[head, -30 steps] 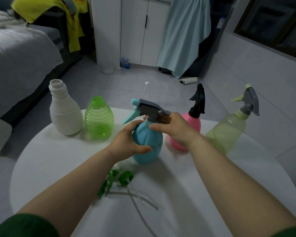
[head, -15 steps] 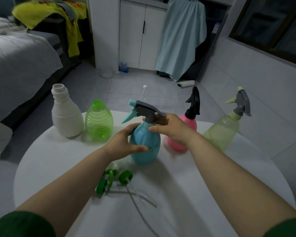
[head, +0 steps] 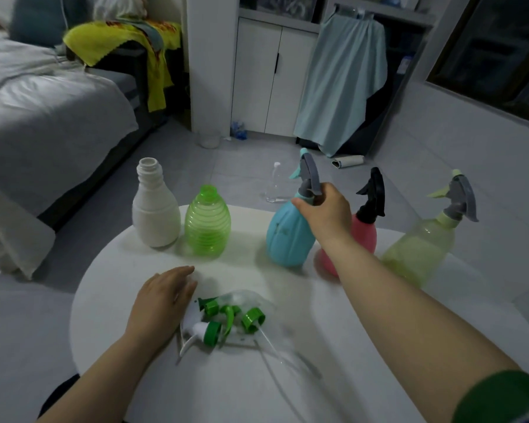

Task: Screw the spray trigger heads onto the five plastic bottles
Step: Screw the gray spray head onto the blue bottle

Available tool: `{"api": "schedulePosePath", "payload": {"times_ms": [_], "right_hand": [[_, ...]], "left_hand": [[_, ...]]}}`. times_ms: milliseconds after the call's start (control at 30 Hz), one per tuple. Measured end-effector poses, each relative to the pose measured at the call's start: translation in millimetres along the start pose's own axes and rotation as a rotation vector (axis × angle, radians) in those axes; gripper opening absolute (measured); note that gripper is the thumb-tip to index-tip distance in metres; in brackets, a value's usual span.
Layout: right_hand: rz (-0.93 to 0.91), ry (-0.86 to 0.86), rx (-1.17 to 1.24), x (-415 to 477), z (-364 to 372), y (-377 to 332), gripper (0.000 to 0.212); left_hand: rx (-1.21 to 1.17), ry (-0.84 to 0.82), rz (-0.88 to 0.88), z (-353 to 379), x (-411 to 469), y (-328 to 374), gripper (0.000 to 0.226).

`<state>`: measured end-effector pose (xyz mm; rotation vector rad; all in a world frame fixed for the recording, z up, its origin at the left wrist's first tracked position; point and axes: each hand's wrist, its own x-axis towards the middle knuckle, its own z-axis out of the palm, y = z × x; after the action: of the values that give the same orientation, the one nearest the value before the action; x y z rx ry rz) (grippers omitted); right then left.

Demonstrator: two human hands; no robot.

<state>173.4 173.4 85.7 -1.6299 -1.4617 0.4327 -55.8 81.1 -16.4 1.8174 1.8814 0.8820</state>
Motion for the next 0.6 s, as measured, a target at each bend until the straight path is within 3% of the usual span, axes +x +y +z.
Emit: {"api": "schedulePosePath", "payload": {"times_ms": [600], "right_hand": [[-0.015,-0.029,-0.076,-3.8,15.5,13.4,0.035]], "left_hand": [[0.014,0.039,-0.004,2.6,2.3,-5.0,0.022]]}}
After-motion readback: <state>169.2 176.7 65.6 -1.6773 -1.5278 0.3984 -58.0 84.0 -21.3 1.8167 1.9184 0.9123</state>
